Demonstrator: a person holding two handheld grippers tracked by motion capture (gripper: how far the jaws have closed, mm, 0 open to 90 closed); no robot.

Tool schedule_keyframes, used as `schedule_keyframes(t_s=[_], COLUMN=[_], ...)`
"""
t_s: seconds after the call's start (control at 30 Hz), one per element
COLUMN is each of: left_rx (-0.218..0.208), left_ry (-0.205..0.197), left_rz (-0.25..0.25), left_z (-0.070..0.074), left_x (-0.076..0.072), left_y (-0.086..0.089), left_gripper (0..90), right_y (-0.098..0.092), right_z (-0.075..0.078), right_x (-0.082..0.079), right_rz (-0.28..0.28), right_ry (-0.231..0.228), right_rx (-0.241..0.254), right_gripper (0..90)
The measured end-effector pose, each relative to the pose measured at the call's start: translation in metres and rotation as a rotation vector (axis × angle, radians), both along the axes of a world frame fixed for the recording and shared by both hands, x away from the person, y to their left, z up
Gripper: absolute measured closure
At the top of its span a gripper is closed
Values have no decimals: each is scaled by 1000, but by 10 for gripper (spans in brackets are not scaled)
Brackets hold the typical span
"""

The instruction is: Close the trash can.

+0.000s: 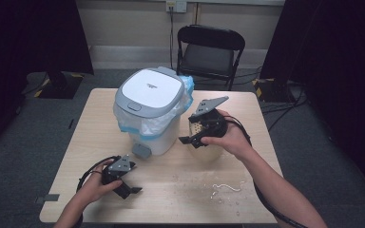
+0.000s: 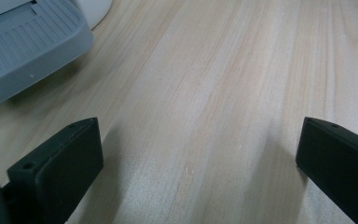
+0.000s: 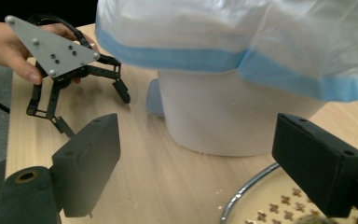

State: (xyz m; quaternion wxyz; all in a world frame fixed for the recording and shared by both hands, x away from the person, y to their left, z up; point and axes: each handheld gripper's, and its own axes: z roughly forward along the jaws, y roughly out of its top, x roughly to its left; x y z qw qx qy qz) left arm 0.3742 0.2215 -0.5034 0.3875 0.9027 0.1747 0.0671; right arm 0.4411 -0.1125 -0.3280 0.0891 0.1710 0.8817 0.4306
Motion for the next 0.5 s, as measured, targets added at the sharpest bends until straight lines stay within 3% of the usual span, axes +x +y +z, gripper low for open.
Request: schedule_keyframes(t_s=[0.5], left_rx=[6], left_ry=[5], left_rz=[1], left_z=[0], left_x=[-1], left_y=[0], left_gripper=[0], right_y=[-6], right_z=[-38], right_x=[-12], right_rz=[19], right_ry=[26], right_rx=[25], right_gripper=[145])
